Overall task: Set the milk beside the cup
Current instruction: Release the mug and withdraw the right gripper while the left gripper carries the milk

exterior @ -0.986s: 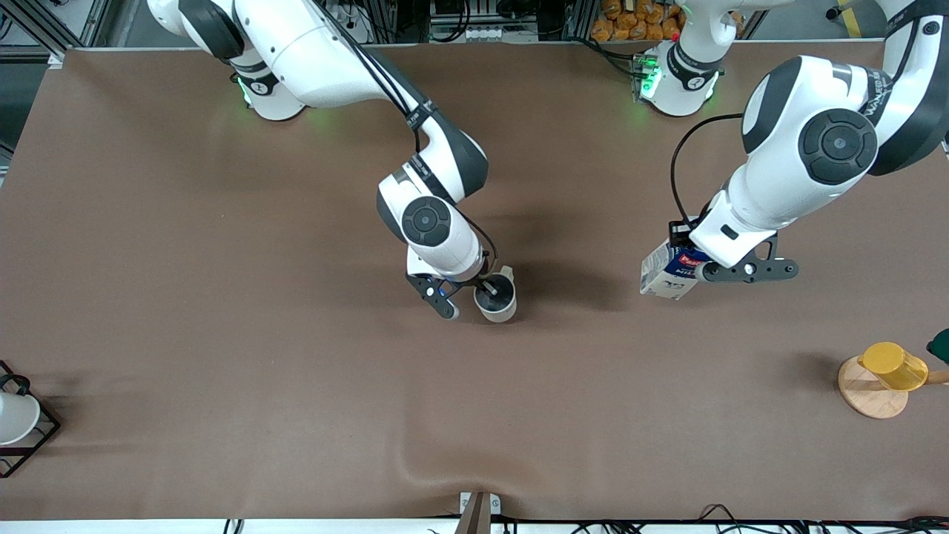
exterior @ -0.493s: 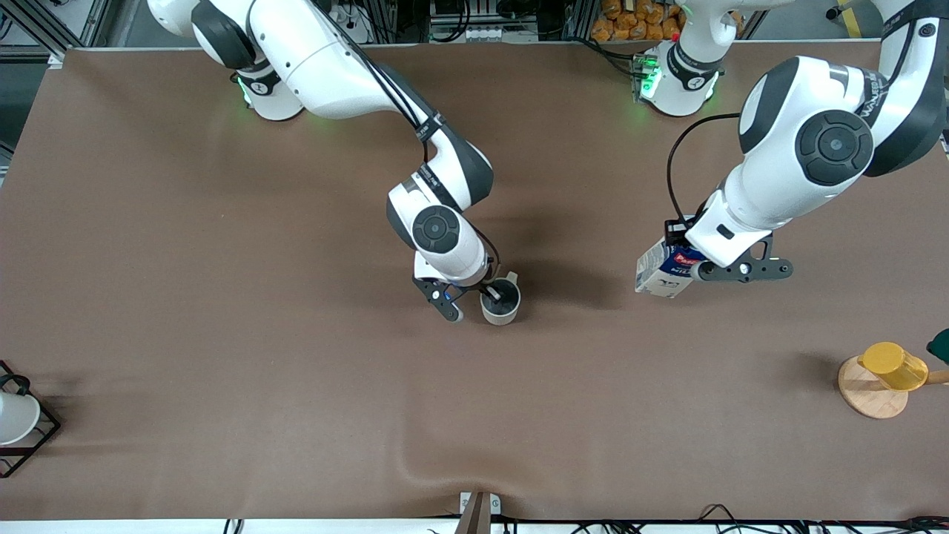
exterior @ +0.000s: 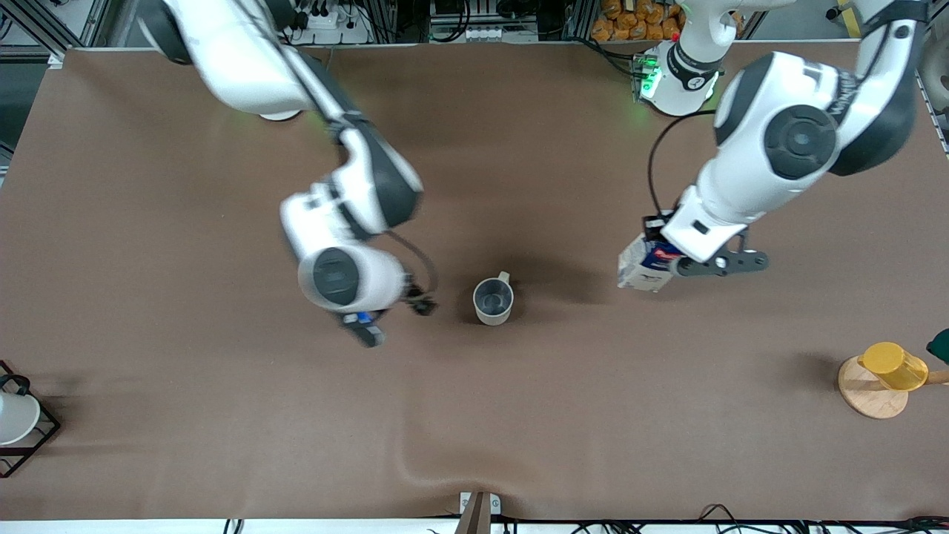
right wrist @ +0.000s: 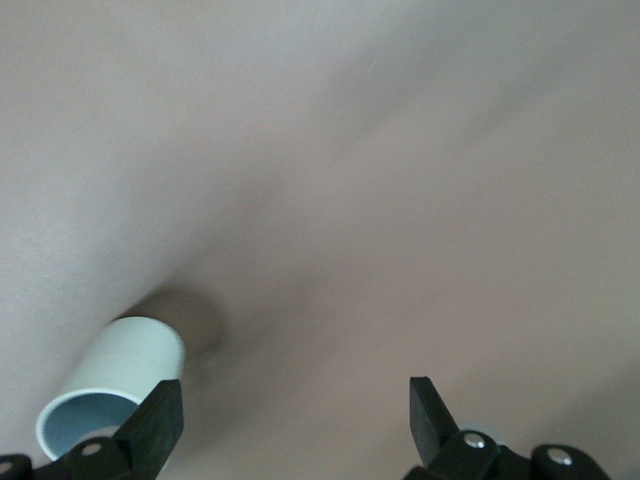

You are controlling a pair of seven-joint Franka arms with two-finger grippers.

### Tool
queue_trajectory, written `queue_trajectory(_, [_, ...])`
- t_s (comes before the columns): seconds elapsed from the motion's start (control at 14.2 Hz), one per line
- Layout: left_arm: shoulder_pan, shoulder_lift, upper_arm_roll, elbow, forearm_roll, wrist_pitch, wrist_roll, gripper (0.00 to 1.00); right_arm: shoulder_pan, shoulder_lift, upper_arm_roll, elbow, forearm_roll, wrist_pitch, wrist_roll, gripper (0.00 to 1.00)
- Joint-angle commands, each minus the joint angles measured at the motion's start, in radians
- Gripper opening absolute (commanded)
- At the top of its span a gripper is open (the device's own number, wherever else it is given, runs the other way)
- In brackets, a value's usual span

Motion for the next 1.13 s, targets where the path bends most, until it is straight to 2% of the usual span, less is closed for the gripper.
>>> queue_trajectory(0.0, [-0.117, 0.087, 0.001, 0.121, -0.021, -0.06, -0.161, 0.0, -0.145, -0.083, 0.015, -0.032, -0.014, -0.102, -0.263, 1.0])
queue_trajectory(0.07, [-0.16, 0.128, 0.001, 0.17, -0.021, -0.077, -0.226, 0.0, -0.192, -0.083, 0.012, -0.032, -0.031, -0.124, -0.354, 1.0])
queue_trajectory(0.21, [-0.246, 0.212, 0.003, 0.249, -0.034, -0.112, -0.352, 0.0, -0.293, -0.102, 0.013, -0.032, -0.121, -0.157, -0.596, 1.0])
queue_trajectory(0.42, [-0.37, 0.32, 0.003, 0.358, -0.046, -0.111, -0.498, 0.0, -0.389, -0.102, 0.01, -0.035, -0.146, -0.156, -0.79, 1.0])
queue_trajectory(0.56, [-0.422, 0.352, 0.003, 0.379, -0.049, -0.106, -0.507, 0.0, -0.41, -0.102, 0.01, -0.035, -0.216, -0.148, -0.858, 1.0])
queue_trajectory(0.7, [-0.449, 0.387, 0.01, 0.386, -0.048, -0.082, -0.492, 0.0, -0.473, -0.102, 0.016, -0.037, -0.22, -0.128, -0.977, 1.0])
queue_trajectory(0.85, [-0.45, 0.418, 0.012, 0.386, -0.043, -0.06, -0.472, 0.0, -0.472, -0.124, 0.015, -0.052, -0.221, -0.139, -0.993, 1.0])
queue_trajectory(1.06, [-0.45, 0.438, 0.015, 0.386, -0.037, -0.053, -0.438, 0.0, -0.486, -0.317, 0.016, -0.274, -0.221, -0.066, -1.002, 1.0])
